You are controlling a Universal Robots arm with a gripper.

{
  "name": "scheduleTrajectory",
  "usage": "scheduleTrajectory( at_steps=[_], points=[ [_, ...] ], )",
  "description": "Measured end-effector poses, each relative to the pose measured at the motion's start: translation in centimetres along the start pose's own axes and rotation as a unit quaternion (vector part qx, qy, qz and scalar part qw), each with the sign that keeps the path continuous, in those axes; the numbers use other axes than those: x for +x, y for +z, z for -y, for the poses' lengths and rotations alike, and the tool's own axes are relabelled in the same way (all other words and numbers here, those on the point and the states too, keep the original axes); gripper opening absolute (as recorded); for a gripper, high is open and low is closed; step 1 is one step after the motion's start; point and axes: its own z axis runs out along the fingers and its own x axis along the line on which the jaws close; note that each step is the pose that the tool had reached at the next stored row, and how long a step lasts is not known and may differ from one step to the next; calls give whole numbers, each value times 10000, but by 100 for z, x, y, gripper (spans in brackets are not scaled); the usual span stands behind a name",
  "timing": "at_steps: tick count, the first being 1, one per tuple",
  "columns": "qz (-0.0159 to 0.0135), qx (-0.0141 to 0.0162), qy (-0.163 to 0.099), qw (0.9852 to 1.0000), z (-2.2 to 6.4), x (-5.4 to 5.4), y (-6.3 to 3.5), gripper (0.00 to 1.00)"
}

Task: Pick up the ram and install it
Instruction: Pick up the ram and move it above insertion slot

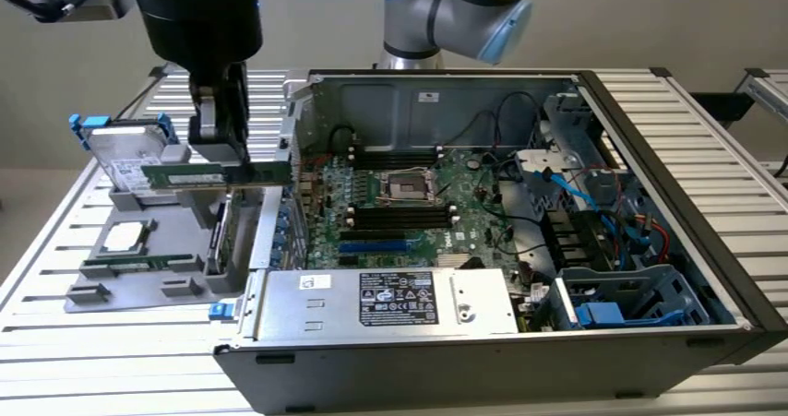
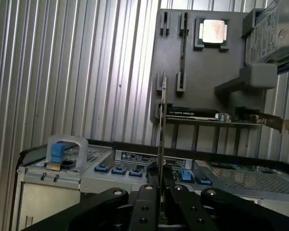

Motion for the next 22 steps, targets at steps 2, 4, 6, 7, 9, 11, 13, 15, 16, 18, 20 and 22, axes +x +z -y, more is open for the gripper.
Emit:
scheduleTrajectory(
  at_steps=[2,4,6,7,9,11,13,15,16,18,20,22],
  points=[
    [1,-9,0,10000,80,8,-6,14],
    [2,-19,-1,10000,163,16,-13,14],
    [3,-26,-1,10000,244,23,-19,14],
    [4,-30,-2,10000,287,27,-23,14],
    [5,-34,-2,10000,369,35,-30,14],
    [9,-37,-2,10000,458,43,-37,14],
    [12,-39,-3,10000,547,49,-44,14],
    [16,-40,-3,10000,634,55,-50,14],
    [19,-41,-3,10000,676,57,-53,14],
    [24,-43,-4,10000,762,59,-59,14],
    [28,-46,-4,10000,848,60,-65,14],
    [33,-49,-5,10000,928,55,-72,14]
  ],
)
